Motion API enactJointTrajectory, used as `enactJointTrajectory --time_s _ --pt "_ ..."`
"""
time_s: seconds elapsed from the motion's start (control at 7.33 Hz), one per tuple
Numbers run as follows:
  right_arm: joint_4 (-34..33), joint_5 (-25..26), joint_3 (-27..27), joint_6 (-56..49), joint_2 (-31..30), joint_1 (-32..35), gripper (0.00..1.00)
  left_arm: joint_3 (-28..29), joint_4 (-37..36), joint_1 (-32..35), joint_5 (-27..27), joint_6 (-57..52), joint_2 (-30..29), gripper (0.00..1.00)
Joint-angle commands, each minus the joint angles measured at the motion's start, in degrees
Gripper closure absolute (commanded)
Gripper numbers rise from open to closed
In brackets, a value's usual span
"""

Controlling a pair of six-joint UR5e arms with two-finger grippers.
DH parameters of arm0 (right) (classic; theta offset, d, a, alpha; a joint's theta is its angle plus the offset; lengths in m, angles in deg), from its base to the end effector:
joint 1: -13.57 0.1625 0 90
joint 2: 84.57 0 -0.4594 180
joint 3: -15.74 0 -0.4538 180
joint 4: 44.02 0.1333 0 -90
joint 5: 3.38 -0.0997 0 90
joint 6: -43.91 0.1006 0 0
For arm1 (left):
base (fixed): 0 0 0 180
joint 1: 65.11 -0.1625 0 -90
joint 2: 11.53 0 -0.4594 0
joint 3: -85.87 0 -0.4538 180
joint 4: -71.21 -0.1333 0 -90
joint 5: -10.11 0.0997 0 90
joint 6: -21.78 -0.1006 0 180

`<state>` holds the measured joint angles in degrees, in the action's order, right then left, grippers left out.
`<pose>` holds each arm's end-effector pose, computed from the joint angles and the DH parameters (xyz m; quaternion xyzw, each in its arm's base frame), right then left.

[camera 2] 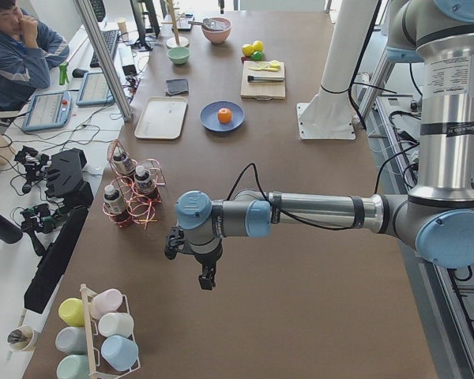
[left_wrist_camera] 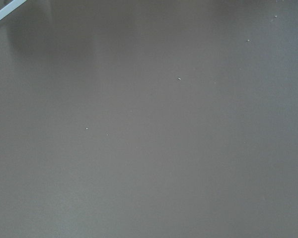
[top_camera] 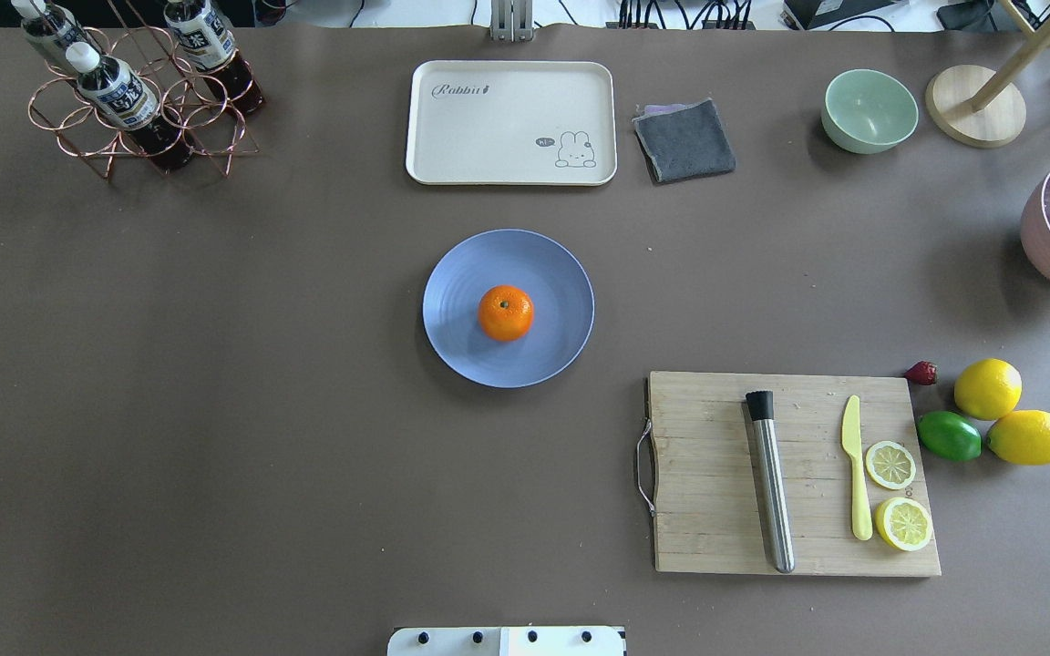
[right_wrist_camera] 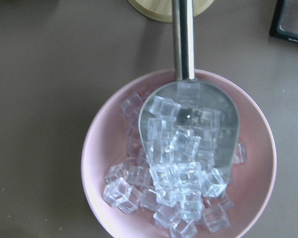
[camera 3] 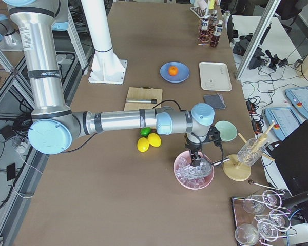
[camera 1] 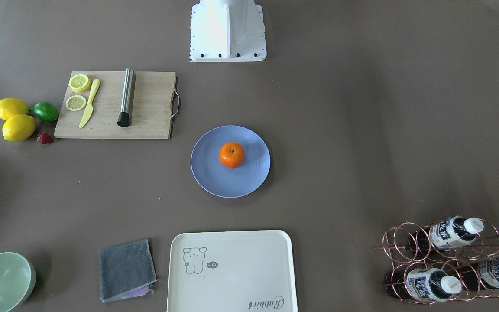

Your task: Pick orange to plate

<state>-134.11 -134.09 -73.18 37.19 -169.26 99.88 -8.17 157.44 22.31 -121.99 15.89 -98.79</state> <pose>0.0289 -0.6031 0.6553 0.0430 -0.3466 -0.0975 0.9319 -0.0420 -0.5305 0.6899 -0.0097 0.3595 0.0612 0.9311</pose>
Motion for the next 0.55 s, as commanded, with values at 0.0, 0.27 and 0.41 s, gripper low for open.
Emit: enactJointTrajectory --time_s 0.0,0.27,0.41 --pt "0.09 1.07 0.06 -2.17 -4.24 3.77 0.0 0.0 0.0 0.03 0.0 0.0 -0.02 0.0" --pt "0.09 1.43 -0.02 -1.9 -6.27 4.21 0.0 0.08 0.0 0.03 0.0 0.35 -0.02 0.0" --pt "0.09 1.43 0.06 -1.72 -6.36 4.13 0.0 0.17 0.17 0.03 0.09 0.44 -0.02 0.0"
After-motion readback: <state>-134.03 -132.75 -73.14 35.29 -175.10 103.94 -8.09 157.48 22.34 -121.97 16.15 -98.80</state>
